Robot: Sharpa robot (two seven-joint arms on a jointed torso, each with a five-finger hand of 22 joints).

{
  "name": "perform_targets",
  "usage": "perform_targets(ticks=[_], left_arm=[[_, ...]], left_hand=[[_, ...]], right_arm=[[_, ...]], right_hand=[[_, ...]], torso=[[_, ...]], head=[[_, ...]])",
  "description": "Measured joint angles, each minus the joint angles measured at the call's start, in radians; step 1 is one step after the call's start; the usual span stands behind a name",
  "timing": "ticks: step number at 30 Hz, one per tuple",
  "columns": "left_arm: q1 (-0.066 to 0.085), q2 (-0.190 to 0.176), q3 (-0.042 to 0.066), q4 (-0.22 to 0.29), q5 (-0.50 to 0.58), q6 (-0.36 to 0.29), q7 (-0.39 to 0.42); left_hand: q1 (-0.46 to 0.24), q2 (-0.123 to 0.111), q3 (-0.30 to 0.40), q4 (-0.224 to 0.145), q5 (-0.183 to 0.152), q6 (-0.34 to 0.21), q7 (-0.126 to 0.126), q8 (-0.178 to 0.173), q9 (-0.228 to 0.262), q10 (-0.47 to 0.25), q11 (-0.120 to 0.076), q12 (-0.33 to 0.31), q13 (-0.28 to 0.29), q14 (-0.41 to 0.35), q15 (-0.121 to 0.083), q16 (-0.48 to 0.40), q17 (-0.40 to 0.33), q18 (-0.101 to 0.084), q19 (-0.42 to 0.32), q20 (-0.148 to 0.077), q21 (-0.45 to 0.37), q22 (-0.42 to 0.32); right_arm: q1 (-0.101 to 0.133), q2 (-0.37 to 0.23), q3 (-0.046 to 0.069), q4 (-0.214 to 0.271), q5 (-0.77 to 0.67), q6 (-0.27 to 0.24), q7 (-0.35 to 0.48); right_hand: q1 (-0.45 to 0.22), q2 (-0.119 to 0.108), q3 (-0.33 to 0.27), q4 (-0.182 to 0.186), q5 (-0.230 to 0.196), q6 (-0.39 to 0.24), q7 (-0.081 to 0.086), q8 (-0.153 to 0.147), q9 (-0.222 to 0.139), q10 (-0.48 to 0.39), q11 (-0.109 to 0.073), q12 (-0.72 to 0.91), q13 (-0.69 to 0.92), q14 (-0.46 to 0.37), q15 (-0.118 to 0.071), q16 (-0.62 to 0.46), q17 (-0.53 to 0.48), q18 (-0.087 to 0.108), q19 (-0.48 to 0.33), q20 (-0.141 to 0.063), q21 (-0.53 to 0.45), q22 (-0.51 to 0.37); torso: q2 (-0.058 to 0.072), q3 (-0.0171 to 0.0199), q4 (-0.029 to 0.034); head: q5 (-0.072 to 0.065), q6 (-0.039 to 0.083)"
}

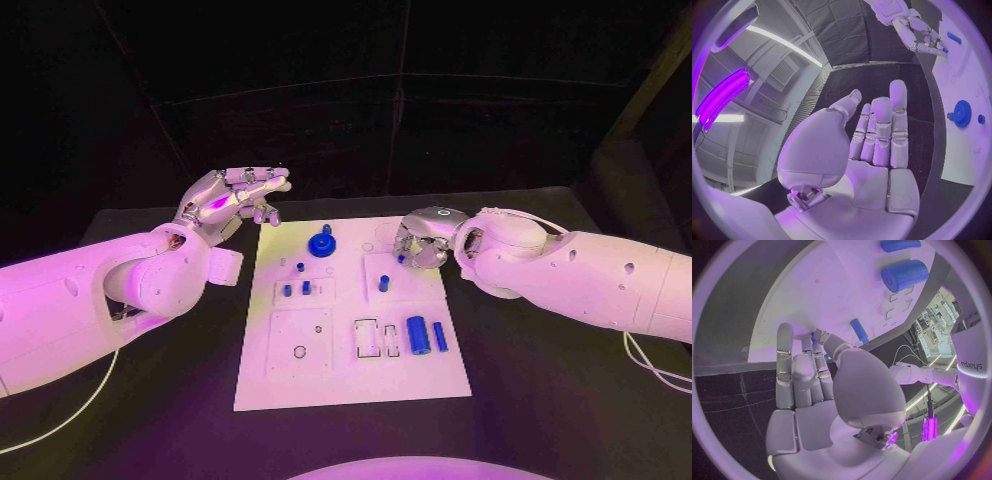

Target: Assemble the parts on the task board

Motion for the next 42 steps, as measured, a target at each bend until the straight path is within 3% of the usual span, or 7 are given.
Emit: perform_targets(ticks=[11, 22, 42], left_arm=[[0.0, 0.001, 0.0, -0.003, 0.001, 0.0, 0.0], [0.0, 0.002, 0.0, -0.009, 0.001, -0.001, 0.0], [-0.002, 0.004, 0.0, -0.035, 0.002, -0.009, -0.001]], left_hand=[[0.005, 0.005, -0.002, -0.002, 0.0, 0.0, 0.0, 0.0, 0.0, 0.0, 0.0, 0.004, 0.0, -0.002, 0.002, 0.0, -0.002, 0.0, 0.0, 0.0, -0.004, -0.002], [0.005, 0.005, -0.002, -0.002, 0.0, 0.0, 0.0, -0.004, 0.0, 0.0, 0.0, 0.004, 0.0, -0.002, 0.002, 0.0, -0.003, -0.001, 0.0, 0.0, -0.004, -0.003], [0.005, 0.005, -0.001, -0.002, 0.0, -0.009, 0.009, -0.008, -0.002, -0.004, 0.004, 0.008, 0.0, -0.002, 0.002, 0.0, -0.004, -0.001, 0.0, 0.0, -0.008, -0.006]], right_arm=[[0.001, 0.009, 0.003, -0.007, -0.002, 0.017, -0.008], [0.0, 0.014, 0.003, -0.004, -0.018, 0.01, -0.031], [-0.004, -0.044, 0.0, 0.086, -0.045, -0.075, -0.065]], right_hand=[[-0.004, 0.004, 0.03, -0.002, -0.012, 0.016, -0.003, 0.0, 0.001, 0.017, -0.002, 0.0, 0.0, 0.0, 0.0, 0.048, 0.054, 0.0, -0.004, 0.004, 0.027, 0.015], [0.011, 0.032, 0.104, -0.01, -0.116, 0.048, -0.009, 0.004, 0.002, 0.048, -0.012, 0.0, 0.001, 0.004, -0.004, 0.111, 0.129, 0.0, -0.007, 0.0, 0.076, 0.049], [0.015, 0.036, 0.135, -0.016, -0.117, 0.051, -0.006, 0.004, 0.001, 0.047, -0.012, -0.005, 0.001, 0.004, -0.004, 0.126, 0.143, 0.0, -0.007, 0.0, 0.109, 0.091]], torso=[[0.0, -0.0003, 0.0], [0.0, -0.0002, 0.0], [-0.001, 0.0012, -0.0012]], head=[[0.007, -0.007], [0.008, -0.013], [0.007, -0.012]])
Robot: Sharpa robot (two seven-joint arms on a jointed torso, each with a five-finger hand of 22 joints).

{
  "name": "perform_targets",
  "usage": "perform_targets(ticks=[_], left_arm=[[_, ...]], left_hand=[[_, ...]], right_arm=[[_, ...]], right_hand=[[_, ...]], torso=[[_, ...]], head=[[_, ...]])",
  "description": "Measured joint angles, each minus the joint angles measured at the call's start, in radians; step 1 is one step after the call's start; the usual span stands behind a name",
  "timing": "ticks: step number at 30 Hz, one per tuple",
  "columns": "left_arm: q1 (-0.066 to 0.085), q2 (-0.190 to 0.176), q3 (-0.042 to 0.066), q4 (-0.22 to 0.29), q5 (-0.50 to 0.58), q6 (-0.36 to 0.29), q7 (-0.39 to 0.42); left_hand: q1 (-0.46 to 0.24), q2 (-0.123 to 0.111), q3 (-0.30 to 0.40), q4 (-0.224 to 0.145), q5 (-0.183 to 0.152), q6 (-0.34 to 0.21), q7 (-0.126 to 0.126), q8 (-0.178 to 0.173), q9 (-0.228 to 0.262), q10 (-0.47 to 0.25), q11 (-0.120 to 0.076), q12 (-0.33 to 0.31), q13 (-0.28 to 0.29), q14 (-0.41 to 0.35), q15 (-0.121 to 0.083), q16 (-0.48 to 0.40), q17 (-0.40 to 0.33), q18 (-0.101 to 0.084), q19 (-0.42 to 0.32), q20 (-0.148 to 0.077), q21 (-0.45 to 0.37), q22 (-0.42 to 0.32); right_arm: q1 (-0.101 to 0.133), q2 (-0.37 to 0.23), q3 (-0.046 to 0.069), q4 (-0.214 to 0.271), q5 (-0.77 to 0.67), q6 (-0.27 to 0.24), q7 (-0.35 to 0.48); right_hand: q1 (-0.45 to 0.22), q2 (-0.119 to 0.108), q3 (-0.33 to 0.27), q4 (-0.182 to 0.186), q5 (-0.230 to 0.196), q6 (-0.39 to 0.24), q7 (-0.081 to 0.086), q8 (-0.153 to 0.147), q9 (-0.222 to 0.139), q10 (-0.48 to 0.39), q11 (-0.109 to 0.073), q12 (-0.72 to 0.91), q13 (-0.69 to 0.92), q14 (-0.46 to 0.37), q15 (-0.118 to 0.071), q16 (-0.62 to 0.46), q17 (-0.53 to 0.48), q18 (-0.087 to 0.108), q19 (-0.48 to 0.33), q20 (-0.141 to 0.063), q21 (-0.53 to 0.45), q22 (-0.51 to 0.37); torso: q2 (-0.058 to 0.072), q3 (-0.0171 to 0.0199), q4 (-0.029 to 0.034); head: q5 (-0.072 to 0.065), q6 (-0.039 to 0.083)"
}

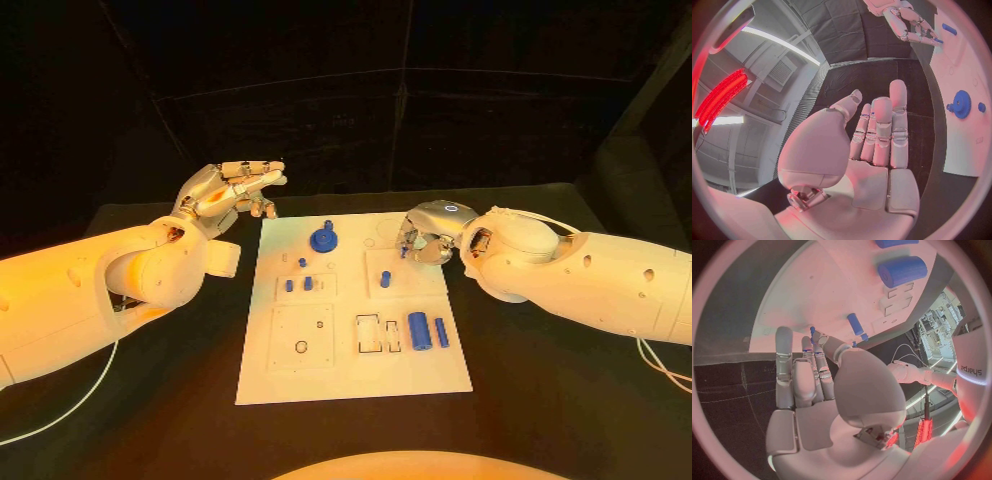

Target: Assemble the parts on the task board

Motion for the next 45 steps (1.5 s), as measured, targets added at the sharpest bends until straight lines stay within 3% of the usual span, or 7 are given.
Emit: perform_targets(ticks=[10, 18, 22, 30, 35, 40, 45], left_arm=[[-0.002, 0.001, 0.0, -0.006, 0.0, -0.003, 0.0], [-0.002, 0.003, 0.0, -0.008, 0.0, -0.005, -0.001], [-0.002, 0.007, 0.0, -0.008, 0.0, -0.006, -0.001], [-0.002, 0.032, 0.0, -0.02, 0.001, -0.007, -0.001], [-0.002, 0.044, 0.0, -0.029, 0.001, -0.007, -0.002], [-0.002, 0.05, 0.0, -0.032, 0.001, -0.007, -0.003], [-0.001, 0.052, 0.0, -0.033, 0.001, -0.007, -0.003]], left_hand=[[0.0, 0.0, 0.0, 0.0, 0.0, 0.0, 0.0, 0.0, 0.0, 0.0, 0.0, 0.0, 0.0, 0.0, 0.0, 0.0, 0.0, 0.0, 0.0, 0.0, 0.0, -0.001], [0.0, 0.0, 0.0, 0.0, 0.0, 0.0, 0.0, 0.0, 0.0, 0.0, 0.0, 0.0, 0.0, 0.0, 0.0, 0.0, 0.0, 0.0, 0.0, 0.0, 0.0, -0.001], [0.0, 0.0, 0.0, 0.0, 0.0, 0.0, 0.0, 0.0, 0.0, 0.0, 0.0, 0.0, 0.0, 0.0, 0.0, 0.0, 0.0, 0.0, 0.0, 0.0, 0.0, -0.001], [0.0, 0.0, -0.003, -0.003, 0.0, -0.005, 0.005, 0.0, 0.0, -0.004, 0.004, 0.004, 0.0, 0.0, 0.0, 0.0, -0.001, 0.0, 0.0, 0.0, 0.0, -0.002], [0.0, 0.0, -0.006, 0.0, 0.0, -0.005, 0.005, 0.0, 0.0, -0.004, 0.004, 0.004, 0.0, 0.0, 0.0, 0.0, -0.001, 0.0, 0.0, 0.0, 0.0, -0.003], [0.0, 0.0, -0.006, 0.0, 0.0, -0.005, 0.005, 0.0, 0.0, -0.004, 0.004, 0.004, 0.0, 0.0, 0.0, 0.0, -0.001, 0.0, 0.0, 0.0, -0.004, -0.003], [0.0, 0.0, -0.006, 0.0, 0.0, -0.005, 0.005, 0.0, 0.0, -0.004, 0.004, 0.004, 0.0, 0.0, 0.0, 0.0, -0.002, 0.0, 0.0, 0.0, -0.004, -0.003]], right_arm=[[0.001, -0.04, 0.001, 0.073, 0.024, -0.052, -0.002], [0.001, -0.042, 0.002, 0.191, 0.049, -0.089, 0.001], [0.002, -0.014, 0.002, 0.22, 0.057, -0.097, 0.001], [0.001, 0.079, 0.001, 0.206, 0.063, -0.095, 0.004], [-0.025, 0.132, -0.001, 0.184, 0.063, -0.082, 0.009], [-0.047, 0.172, -0.027, 0.163, 0.056, -0.061, 0.013], [-0.058, 0.196, -0.036, 0.145, 0.047, -0.046, 0.016]], right_hand=[[0.0, 0.0, 0.012, 0.003, 0.0, 0.004, -0.004, -0.001, -0.001, 0.0, 0.0, 0.0, 0.0, 0.0, 0.0, 0.006, 0.004, 0.0, 0.0, 0.0, 0.013, 0.009], [0.0, 0.0, 0.015, 0.001, 0.0, 0.003, -0.004, -0.001, 0.0, 0.004, 0.004, -0.002, 0.0, 0.0, 0.0, 0.006, 0.007, 0.0, 0.0, 0.0, 0.017, 0.013], [0.0, 0.0, 0.016, 0.002, 0.0, 0.003, -0.004, -0.001, 0.0, 0.004, 0.004, -0.002, 0.0, 0.0, 0.0, 0.01, 0.007, 0.0, 0.0, 0.0, 0.017, 0.013], [0.0, 0.0, 0.018, 0.004, 0.004, 0.003, -0.004, -0.004, -0.001, 0.004, 0.004, -0.002, -0.001, 0.0, 0.0, 0.01, 0.006, 0.0, 0.0, 0.0, 0.017, 0.013], [0.0, 0.0, 0.021, 0.006, 0.004, 0.003, -0.004, -0.004, -0.001, 0.004, 0.004, -0.002, -0.001, 0.0, 0.0, 0.01, 0.009, 0.0, 0.0, 0.0, 0.022, 0.015], [-0.004, -0.004, 0.021, 0.007, 0.004, 0.002, -0.005, -0.004, -0.001, 0.004, 0.004, -0.002, 0.0, 0.0, 0.0, 0.01, 0.009, 0.0, 0.0, 0.0, 0.022, 0.016], [-0.005, -0.005, 0.021, 0.007, 0.004, 0.002, -0.005, -0.004, -0.001, 0.004, 0.004, -0.002, 0.0, 0.0, 0.0, 0.01, 0.009, 0.0, 0.0, 0.0, 0.022, 0.018]], torso=[[0.0, -0.0015, 0.0002], [0.0, -0.0023, 0.0009], [0.0, -0.0035, 0.0012], [0.0, -0.0048, 0.0045], [0.002, -0.0045, 0.0035], [0.002, -0.0037, 0.0018], [0.002, -0.003, 0.0006]], head=[[0.002, 0.001], [0.018, 0.001], [0.027, -0.001], [0.072, -0.012], [0.103, -0.015], [0.121, -0.023], [0.133, -0.029]])
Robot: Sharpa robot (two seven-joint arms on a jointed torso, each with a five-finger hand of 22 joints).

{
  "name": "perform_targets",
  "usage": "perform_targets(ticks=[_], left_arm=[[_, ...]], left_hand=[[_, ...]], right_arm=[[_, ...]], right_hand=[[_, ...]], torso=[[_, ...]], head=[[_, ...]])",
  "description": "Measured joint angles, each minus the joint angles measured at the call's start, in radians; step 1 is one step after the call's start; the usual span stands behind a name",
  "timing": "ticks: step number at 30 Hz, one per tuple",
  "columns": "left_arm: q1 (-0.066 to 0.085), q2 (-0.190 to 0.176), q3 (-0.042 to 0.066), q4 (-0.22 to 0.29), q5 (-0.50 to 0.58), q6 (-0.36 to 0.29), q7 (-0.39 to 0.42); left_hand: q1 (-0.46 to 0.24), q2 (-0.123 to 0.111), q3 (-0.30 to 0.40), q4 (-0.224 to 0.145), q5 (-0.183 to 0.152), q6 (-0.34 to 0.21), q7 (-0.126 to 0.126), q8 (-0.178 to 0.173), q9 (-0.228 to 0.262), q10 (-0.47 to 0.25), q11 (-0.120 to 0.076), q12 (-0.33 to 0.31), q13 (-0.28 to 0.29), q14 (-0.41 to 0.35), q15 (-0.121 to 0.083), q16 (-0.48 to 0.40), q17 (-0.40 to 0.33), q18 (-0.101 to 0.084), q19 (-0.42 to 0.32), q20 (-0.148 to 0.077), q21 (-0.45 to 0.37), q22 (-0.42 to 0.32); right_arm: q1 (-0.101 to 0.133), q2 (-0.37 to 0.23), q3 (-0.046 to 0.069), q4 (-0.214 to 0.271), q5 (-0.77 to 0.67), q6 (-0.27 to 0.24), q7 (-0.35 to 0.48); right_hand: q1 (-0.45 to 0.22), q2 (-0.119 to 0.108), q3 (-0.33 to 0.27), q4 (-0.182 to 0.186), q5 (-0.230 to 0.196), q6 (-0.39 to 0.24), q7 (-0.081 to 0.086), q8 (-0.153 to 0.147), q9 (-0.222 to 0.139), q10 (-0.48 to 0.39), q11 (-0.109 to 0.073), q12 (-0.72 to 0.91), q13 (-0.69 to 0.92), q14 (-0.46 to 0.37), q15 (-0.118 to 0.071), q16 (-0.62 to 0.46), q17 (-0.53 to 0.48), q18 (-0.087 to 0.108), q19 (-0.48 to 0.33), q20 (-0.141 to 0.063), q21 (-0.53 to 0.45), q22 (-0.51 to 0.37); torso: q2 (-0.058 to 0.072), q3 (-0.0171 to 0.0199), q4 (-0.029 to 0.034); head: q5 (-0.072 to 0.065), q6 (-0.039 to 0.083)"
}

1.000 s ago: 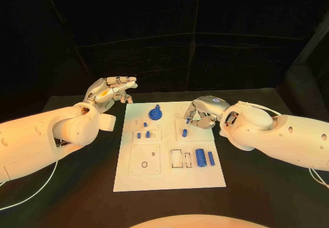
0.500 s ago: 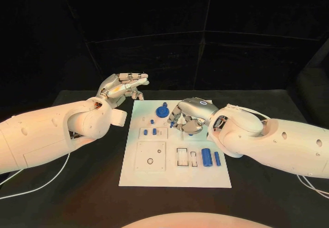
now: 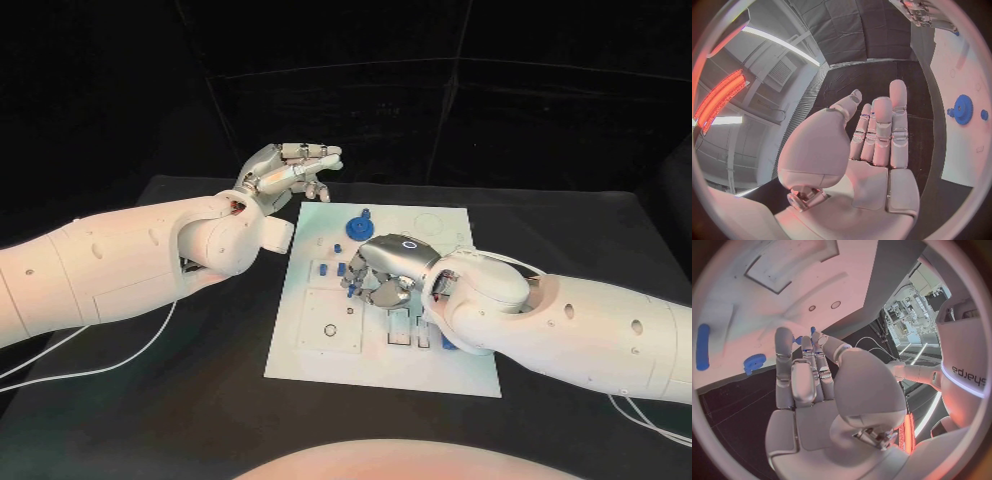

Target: Assemble the parts on the task board

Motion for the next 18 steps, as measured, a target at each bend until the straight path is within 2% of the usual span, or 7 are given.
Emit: perform_targets(ticks=[11, 18], left_arm=[[0.0, 0.005, 0.0, -0.004, 0.0, 0.0, -0.001], [0.0, 0.004, 0.0, -0.003, 0.0, 0.0, -0.002]], left_hand=[[0.0, 0.0, 0.0, 0.0, 0.0, 0.0, 0.0, 0.0, 0.0, 0.0, 0.0, 0.0, 0.0, 0.0, 0.0, 0.0, -0.001, 0.0, 0.0, 0.0, 0.0, -0.001], [0.0, 0.0, -0.003, 0.003, 0.0, 0.0, 0.0, 0.0, 0.0, 0.0, 0.0, 0.0, 0.0, 0.0, 0.0, 0.0, -0.001, 0.0, 0.002, 0.002, 0.0, -0.002]], right_arm=[[-0.009, 0.015, -0.003, -0.021, -0.024, 0.035, 0.001], [-0.012, 0.018, -0.004, -0.017, -0.031, 0.056, 0.0]], right_hand=[[0.0, 0.0, 0.0, 0.0, 0.0, 0.0, 0.0, 0.0, 0.0, 0.0, 0.0, 0.0, 0.0, 0.0, 0.0, 0.004, 0.0, 0.0, 0.0, 0.0, 0.0, 0.001], [0.0, 0.0, 0.0, 0.0, 0.0, 0.0, 0.0, 0.0, -0.001, 0.0, 0.0, 0.0, 0.0, 0.0, 0.0, 0.004, 0.001, 0.0, 0.0, 0.0, 0.004, 0.001]], torso=[[-0.001, 0.0006, 0.0004], [-0.001, 0.0012, 0.0004]], head=[[0.028, -0.014], [0.034, -0.017]])
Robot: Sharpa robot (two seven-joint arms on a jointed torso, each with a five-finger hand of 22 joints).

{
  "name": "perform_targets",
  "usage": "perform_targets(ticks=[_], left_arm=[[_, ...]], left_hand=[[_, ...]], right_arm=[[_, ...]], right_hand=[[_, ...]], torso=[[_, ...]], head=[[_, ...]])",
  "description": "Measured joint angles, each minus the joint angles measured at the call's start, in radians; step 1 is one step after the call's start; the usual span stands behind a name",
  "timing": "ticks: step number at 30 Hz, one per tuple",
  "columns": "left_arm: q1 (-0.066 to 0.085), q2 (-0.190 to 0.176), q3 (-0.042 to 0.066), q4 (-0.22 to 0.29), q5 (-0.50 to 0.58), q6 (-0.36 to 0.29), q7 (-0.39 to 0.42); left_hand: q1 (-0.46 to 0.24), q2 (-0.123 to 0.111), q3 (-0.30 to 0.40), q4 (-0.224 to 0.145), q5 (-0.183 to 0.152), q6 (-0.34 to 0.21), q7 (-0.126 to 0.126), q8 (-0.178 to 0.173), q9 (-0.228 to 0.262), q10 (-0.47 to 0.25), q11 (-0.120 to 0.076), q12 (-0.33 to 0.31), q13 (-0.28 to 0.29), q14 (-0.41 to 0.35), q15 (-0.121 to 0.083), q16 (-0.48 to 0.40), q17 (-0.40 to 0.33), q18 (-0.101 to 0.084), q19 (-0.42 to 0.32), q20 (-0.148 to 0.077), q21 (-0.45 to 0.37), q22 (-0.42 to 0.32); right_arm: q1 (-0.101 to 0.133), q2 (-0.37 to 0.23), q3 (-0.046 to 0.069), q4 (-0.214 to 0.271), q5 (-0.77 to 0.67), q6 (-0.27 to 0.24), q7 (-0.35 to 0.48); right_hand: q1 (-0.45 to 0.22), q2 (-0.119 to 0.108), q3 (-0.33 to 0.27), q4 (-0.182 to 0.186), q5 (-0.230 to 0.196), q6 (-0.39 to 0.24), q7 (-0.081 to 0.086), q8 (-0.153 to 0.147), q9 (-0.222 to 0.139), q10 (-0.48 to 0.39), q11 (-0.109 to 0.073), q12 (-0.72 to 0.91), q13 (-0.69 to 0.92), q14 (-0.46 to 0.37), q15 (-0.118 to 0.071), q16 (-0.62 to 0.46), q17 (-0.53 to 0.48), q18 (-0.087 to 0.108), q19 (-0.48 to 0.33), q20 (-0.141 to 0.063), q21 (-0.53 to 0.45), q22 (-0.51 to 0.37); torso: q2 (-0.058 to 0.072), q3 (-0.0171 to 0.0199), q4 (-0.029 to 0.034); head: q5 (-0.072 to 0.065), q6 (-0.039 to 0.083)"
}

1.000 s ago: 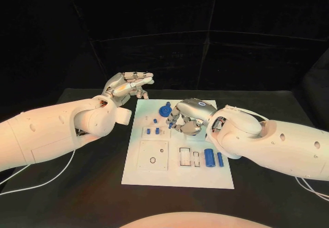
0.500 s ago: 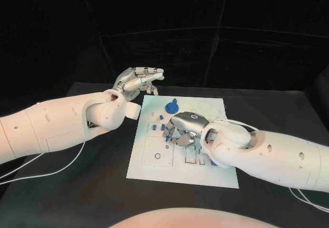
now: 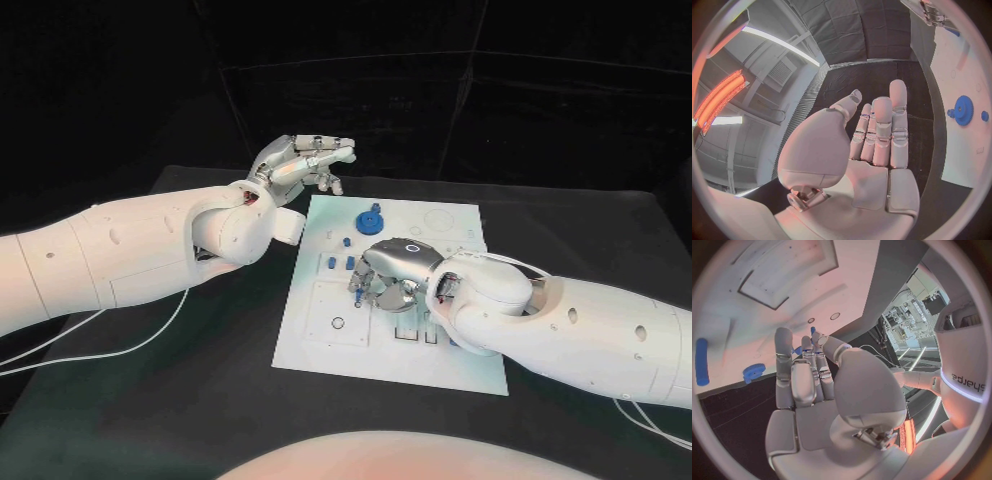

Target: Assemble the parts on the task board

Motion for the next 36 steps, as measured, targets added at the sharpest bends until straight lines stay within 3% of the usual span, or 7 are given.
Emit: perform_targets(ticks=[36], left_arm=[[0.0, -0.002, 0.0, 0.0, 0.0, 0.001, -0.003]], left_hand=[[0.0, 0.0, -0.006, 0.0, 0.0, -0.004, 0.004, 0.0, 0.0, -0.004, 0.004, 0.004, 0.0, -0.004, 0.004, 0.0, -0.002, 0.0, 0.001, 0.001, 0.0, -0.001]], right_arm=[[-0.011, 0.024, 0.001, -0.03, -0.019, 0.047, -0.013]], right_hand=[[0.0, 0.0, 0.003, 0.003, 0.0, 0.002, 0.002, -0.001, 0.0, 0.0, 0.0, 0.0, 0.0, 0.0, 0.0, 0.0, 0.0, 0.0, -0.004, 0.004, 0.0, 0.0]], torso=[[-0.001, -0.0009, 0.0]], head=[[0.002, -0.016]])
